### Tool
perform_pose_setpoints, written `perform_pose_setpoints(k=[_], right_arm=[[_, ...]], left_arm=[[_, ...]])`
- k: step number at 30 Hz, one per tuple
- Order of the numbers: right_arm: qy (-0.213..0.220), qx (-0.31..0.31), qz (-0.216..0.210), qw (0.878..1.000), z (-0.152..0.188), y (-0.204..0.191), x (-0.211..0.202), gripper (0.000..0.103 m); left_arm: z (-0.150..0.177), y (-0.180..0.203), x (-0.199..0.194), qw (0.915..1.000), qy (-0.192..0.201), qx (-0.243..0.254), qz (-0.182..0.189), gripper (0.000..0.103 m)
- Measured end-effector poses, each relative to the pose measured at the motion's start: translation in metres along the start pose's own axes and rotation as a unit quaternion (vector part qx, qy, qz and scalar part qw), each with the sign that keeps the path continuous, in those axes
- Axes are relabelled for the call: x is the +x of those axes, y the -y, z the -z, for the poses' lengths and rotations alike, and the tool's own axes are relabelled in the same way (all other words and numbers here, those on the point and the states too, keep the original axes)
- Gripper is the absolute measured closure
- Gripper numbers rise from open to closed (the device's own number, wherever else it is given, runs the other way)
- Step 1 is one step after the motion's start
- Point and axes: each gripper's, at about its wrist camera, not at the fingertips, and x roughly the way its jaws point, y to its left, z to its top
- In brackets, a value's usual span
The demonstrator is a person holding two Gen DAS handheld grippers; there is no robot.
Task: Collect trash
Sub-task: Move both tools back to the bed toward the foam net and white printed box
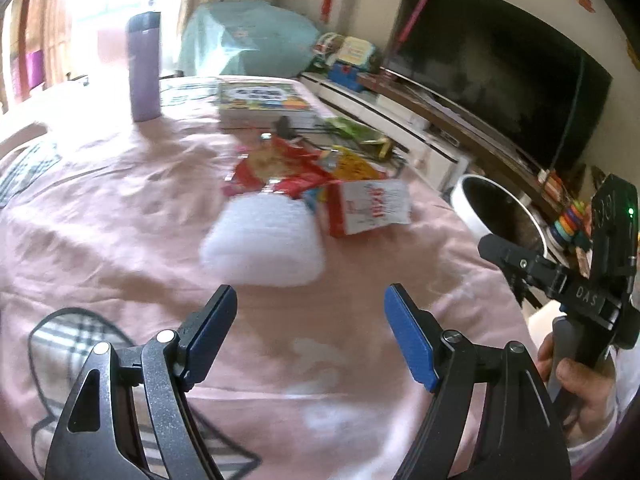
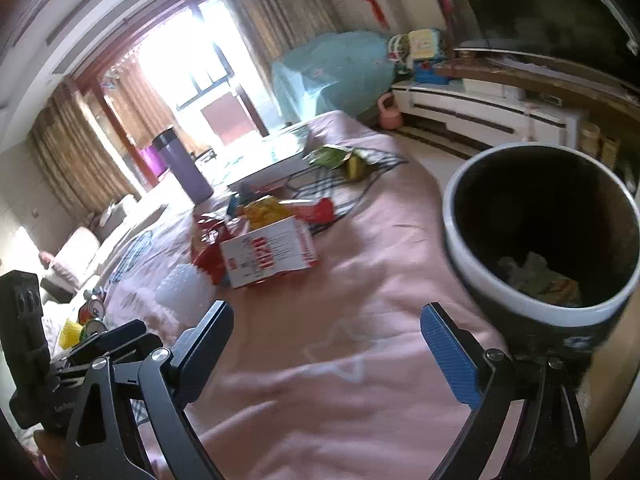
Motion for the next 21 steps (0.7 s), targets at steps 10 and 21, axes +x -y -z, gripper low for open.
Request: perform_pose_setpoints(k=[10,21], right_arm=[[-0.026,-0.038,-0.017,0.999,-0.003,-0.038,0.036,0.007],[-0.052,-0.055,-0.013,0.997,-0.020,-0.048,0.079,0.007]], left_arm=[[-0.010,-0.039,0.005,0.9996,-0.010,-0.025,-0.005,0.024],[-0.019,-0.056,0.048,0.9985,-0.053,-0.012,0.009,0.024]])
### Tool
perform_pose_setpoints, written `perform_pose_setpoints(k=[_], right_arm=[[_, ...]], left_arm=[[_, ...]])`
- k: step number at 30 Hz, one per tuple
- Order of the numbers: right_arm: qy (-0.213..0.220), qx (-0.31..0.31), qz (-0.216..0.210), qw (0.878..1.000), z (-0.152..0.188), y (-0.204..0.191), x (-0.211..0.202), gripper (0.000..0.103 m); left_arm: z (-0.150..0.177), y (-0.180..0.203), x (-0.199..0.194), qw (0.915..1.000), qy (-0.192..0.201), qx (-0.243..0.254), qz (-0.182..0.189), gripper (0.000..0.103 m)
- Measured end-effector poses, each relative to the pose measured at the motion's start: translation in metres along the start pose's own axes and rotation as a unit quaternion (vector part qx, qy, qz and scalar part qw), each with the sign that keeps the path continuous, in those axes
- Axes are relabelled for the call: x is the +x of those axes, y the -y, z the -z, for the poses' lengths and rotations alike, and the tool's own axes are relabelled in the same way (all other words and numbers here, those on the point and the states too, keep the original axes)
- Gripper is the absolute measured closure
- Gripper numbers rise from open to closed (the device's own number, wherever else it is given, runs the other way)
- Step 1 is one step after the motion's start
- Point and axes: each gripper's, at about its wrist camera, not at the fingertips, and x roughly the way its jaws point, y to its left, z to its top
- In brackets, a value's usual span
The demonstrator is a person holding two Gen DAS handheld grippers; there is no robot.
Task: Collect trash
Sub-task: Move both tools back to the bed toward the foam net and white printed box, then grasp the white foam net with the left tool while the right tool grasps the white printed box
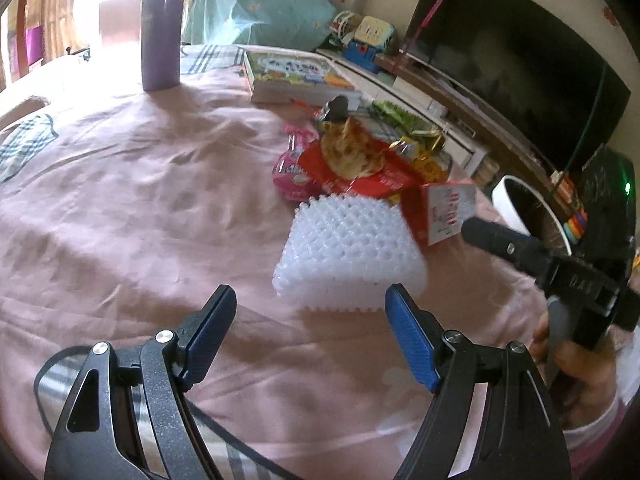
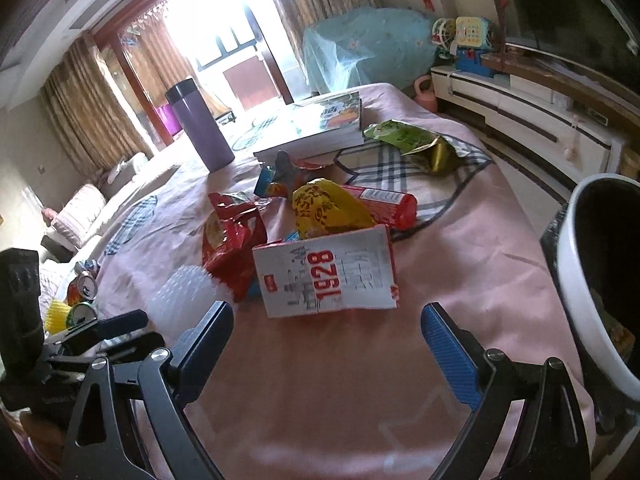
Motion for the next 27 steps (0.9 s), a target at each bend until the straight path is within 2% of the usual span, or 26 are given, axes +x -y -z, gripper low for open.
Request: perform_pose_setpoints(k=[5,7,9,12,17,18,23,24,25,27], right_arm=[[-0.016,-0.003,-0.006,1.000,-0.006,-0.003,0.019,0.007],[-0.021,-0.006,-0.004,1.000,-0.008,-0.005,0.025,0.007],[-0.021,-0.012,0.001,1.000,-0.009,-0.006,0.030,0.008],[-0.022,-0.008,0.004,1.000,-0.008,-0.003,0.033,0.013],[-0.010,0.000,-0.007,1.000,-0.005,0.003,0.024,0.014],[-0.007,0.002,-0.010,1.000,-0.004,0.004,0.020,0.014],[0.008,0.011,-0.018,1.000,-0.001,0.008,0.001,0.014],[0.012,0.012,-0.019,1.000,0.000,0.009,-0.005,0.048],[0.011,0.015,-0.020,1.000,0.000,0.010,-0.007,0.069],[0.006,0.034,-0.026,0.999,0.002,0.018,-0.013,0.074]], left_arm=[[-0.003,-0.001,0.011,1.0000,-0.003,0.000,0.009,0.026],[-0.004,0.001,0.013,0.9999,0.005,0.006,0.010,0.034],[-0.006,0.003,0.016,0.9998,0.002,0.010,0.015,0.053],[-0.005,0.005,0.017,0.9998,0.004,0.016,0.014,0.068],[-0.004,0.007,0.006,0.9996,0.016,0.017,0.017,0.084],[-0.004,0.008,0.003,0.9996,0.018,0.016,0.018,0.094],[-0.003,0.016,-0.007,0.9992,0.029,0.017,0.023,0.094],[-0.003,0.019,-0.009,0.9990,0.033,0.019,0.024,0.094],[-0.002,0.022,-0.011,0.9988,0.035,0.021,0.026,0.094],[-0.001,0.030,-0.013,0.9985,0.038,0.028,0.029,0.094]])
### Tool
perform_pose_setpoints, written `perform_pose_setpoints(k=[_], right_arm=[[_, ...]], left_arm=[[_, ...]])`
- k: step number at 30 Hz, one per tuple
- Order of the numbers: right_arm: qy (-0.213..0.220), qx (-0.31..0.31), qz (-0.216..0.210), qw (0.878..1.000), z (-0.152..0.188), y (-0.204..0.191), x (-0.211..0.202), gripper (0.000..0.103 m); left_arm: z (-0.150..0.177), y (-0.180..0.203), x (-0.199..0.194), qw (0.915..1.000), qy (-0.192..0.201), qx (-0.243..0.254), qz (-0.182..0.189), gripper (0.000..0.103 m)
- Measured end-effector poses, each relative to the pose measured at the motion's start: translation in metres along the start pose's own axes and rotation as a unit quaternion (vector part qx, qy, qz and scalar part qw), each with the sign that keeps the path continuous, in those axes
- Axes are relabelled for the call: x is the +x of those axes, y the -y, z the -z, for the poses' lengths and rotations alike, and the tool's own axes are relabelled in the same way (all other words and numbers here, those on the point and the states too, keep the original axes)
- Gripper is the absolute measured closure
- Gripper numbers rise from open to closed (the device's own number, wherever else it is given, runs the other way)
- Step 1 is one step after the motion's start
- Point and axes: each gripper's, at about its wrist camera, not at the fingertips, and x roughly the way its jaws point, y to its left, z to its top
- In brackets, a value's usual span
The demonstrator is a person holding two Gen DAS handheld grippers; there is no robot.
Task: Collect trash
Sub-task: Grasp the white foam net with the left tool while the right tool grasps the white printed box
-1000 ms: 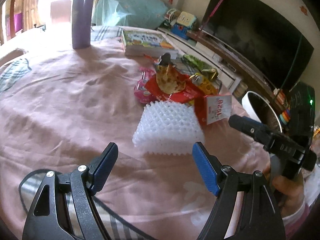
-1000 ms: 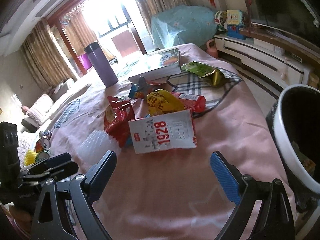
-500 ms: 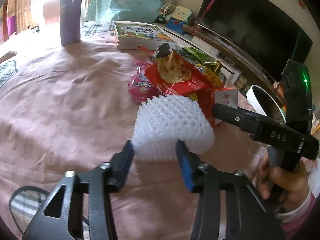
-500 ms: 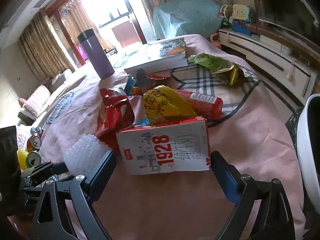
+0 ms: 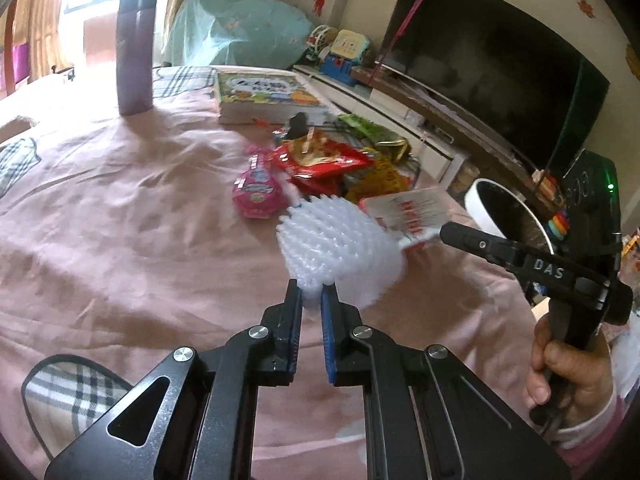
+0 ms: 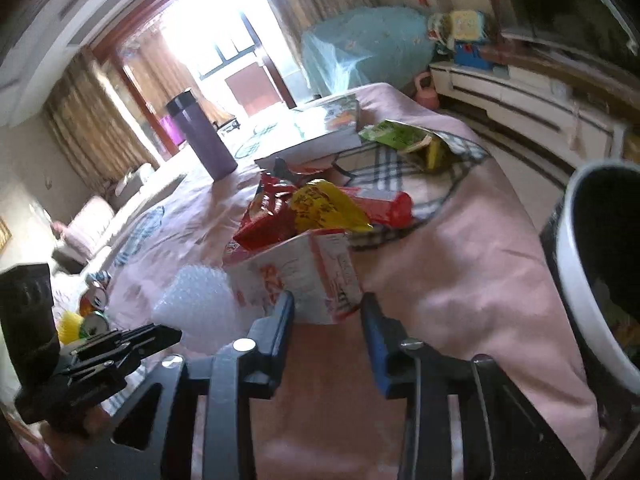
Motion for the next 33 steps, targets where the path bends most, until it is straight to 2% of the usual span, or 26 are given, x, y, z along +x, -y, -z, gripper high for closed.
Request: perform_pose_setpoints(k=[1,5,6,8,9,10,12,14,19,24,25,33], right_arm=[[0.002,0.003,0.003,1.000,0.001,0.004,-0.004,0.079],[0.000,0.016,0.011,1.000,0.007,0.018,-0.009,0.088],[-0.002,0.017,0.011,1.000,0.007,0.019,-0.010,0.088],[-0.003,0.016,0.009,1.000,0.008,0.019,-0.011,0.082],[-0.004,0.016,0.006,1.000,0.006,0.019,-0.010,0.069],[-0.003,0.015,0.006,1.000,0.005,0.018,-0.009,0.041],[0.005,0.009,0.010,1.000,0.004,0.015,-0.008,0.012],[0.008,-0.008,0.019,1.000,0.000,0.007,-0.004,0.011],[-0.032,-0.070,0.036,0.996,-0.008,-0.019,0.028,0.007],[-0.061,-0.093,0.065,0.992,-0.006,-0.028,0.056,0.008],[-0.058,-0.086,0.064,0.993,-0.006,-0.025,0.058,0.013],[-0.003,-0.045,0.045,0.998,-0.004,-0.003,0.010,0.014]], left_arm=[[0.000,0.004,-0.001,1.0000,0.002,0.004,0.000,0.095],[0.000,0.015,-0.006,0.9999,0.009,0.013,0.002,0.095],[0.001,0.015,-0.008,0.9999,0.010,0.013,0.000,0.095],[0.002,0.013,-0.011,0.9999,0.012,0.010,-0.004,0.095],[0.003,0.009,-0.012,0.9999,0.014,0.006,-0.007,0.095],[0.004,0.006,-0.014,0.9998,0.014,0.003,-0.010,0.095],[0.005,-0.004,-0.017,0.9997,0.016,-0.008,-0.018,0.095],[0.005,-0.015,-0.020,0.9994,0.019,-0.017,-0.025,0.095],[0.004,-0.035,-0.023,0.9984,0.021,-0.042,-0.030,0.095],[0.005,-0.031,-0.024,0.9987,0.026,-0.037,-0.024,0.095],[0.005,-0.029,-0.025,0.9988,0.027,-0.035,-0.023,0.095],[-0.003,0.001,-0.019,0.9996,0.023,-0.014,0.005,0.095]])
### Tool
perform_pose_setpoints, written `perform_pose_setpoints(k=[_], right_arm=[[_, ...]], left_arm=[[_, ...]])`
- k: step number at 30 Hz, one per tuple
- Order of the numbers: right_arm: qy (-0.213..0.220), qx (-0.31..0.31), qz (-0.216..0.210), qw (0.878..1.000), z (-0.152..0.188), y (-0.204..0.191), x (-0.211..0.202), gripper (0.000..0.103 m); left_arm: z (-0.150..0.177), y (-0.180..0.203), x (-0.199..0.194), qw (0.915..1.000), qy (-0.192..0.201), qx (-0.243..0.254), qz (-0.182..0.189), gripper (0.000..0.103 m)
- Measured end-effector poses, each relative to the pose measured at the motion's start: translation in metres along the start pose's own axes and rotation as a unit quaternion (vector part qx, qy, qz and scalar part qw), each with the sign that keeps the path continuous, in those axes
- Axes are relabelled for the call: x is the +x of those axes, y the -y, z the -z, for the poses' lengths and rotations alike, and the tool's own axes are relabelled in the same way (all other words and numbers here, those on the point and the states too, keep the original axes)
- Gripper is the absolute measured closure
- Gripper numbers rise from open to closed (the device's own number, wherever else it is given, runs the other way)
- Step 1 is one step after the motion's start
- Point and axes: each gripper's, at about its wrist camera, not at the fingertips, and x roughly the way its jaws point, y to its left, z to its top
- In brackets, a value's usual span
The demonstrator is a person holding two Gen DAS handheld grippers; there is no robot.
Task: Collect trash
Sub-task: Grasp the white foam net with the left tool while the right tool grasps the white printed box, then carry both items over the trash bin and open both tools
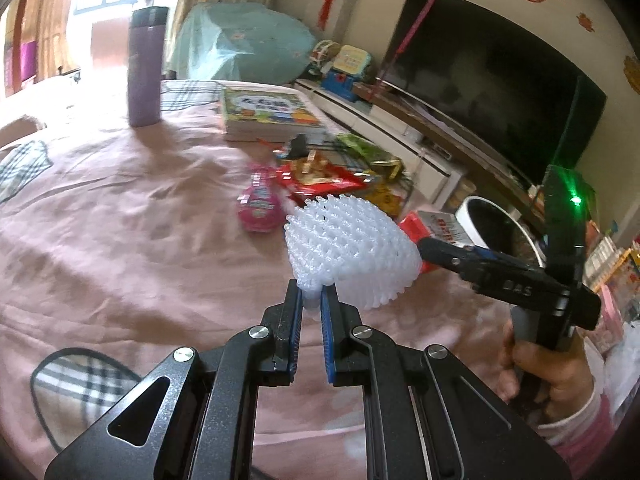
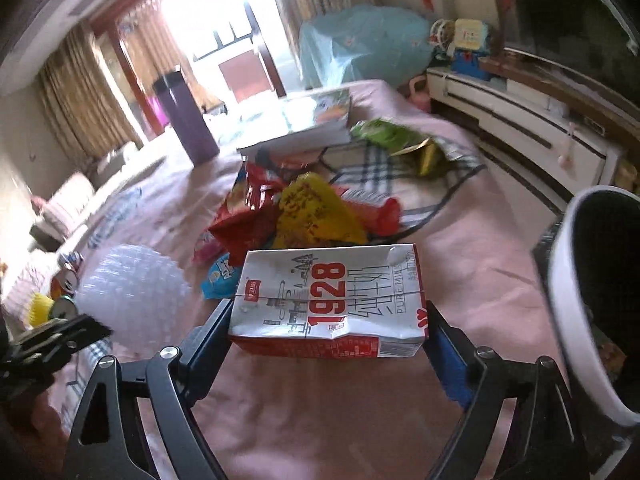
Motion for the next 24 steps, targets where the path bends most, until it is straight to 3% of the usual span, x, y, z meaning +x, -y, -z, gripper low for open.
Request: perform_pose_setpoints(k=[15,24], right_arm=[[0.060,0.077,0.035,0.995,0.021,0.085,-0.096,0.014],[0.081,0.114,0.064,0.988,0.024,0.141,-0.125,0.014]], left_arm=[[-0.015,0.102,0.033,0.9957,-0.020,0.072,0.055,0.095],[-0.029,0.162,0.055,0.9904,-0.027,0.111,0.077,0.095]])
